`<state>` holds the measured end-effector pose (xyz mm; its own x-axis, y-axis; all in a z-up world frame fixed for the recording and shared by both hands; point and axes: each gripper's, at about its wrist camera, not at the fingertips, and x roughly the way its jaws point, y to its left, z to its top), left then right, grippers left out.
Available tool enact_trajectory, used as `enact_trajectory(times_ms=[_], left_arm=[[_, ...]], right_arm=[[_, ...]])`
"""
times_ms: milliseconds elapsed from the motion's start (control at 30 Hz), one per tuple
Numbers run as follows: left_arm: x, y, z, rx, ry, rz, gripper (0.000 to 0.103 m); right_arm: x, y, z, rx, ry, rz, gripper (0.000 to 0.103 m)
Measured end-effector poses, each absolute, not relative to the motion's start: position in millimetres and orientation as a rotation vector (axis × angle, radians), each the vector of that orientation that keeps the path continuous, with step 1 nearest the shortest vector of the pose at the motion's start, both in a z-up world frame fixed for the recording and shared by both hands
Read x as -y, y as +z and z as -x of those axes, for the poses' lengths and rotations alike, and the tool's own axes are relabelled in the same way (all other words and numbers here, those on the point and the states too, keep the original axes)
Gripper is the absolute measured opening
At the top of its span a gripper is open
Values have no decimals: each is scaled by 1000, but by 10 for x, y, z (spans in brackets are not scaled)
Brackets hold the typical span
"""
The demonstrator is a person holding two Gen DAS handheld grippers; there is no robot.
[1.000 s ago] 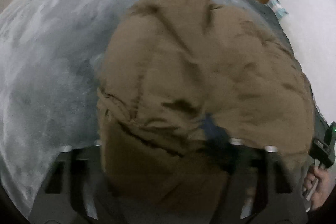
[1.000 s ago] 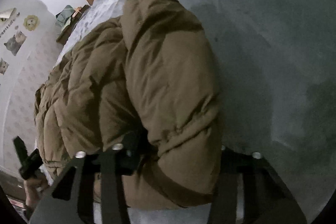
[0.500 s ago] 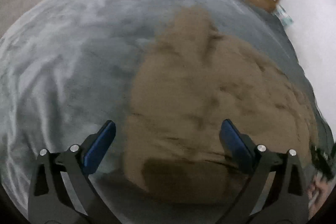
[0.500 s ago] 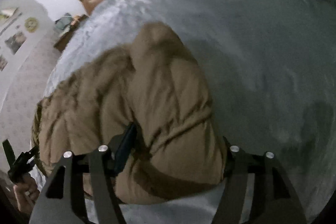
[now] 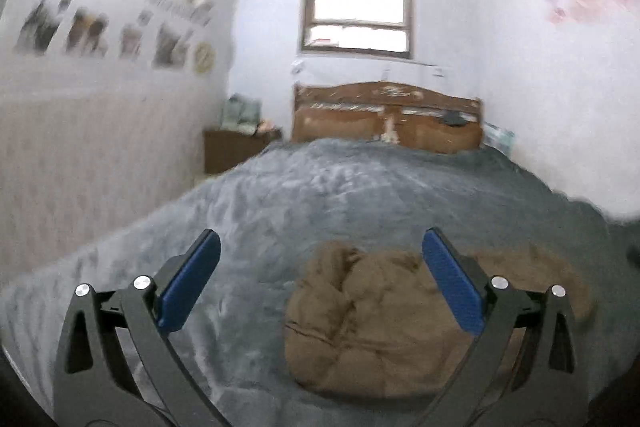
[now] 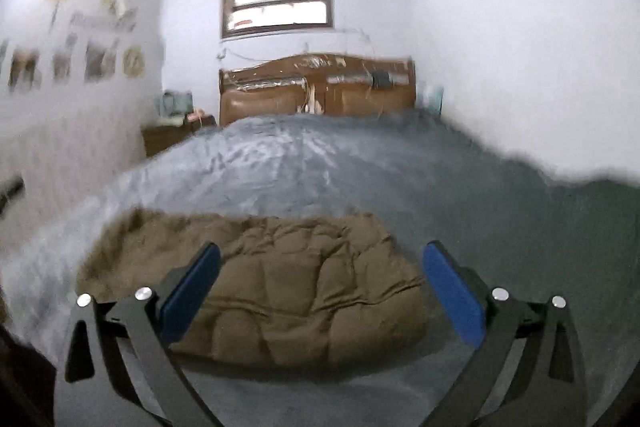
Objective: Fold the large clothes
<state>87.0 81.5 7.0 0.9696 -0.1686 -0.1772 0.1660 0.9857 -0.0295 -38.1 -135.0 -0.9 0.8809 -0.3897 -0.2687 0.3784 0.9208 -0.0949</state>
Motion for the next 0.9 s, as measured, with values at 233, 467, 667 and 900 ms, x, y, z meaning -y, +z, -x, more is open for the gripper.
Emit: enact_trajectory(times_ms=[233, 467, 667, 900], left_arm=[[-615, -19, -772, -237, -119, -135, 100], [-840, -78, -931, -310, -143, -42, 100], [-788, -50, -915, -309, -150, -76, 100], [-773, -56, -872, -299, -160, -103, 100]], right_arm=[[1088, 31, 605, -242, -433, 118, 101], [1185, -101, 353, -315, -446, 58, 101], [1147, -154, 238, -347, -451, 76, 101], [1163, -162, 234, -359, -452, 63, 101]])
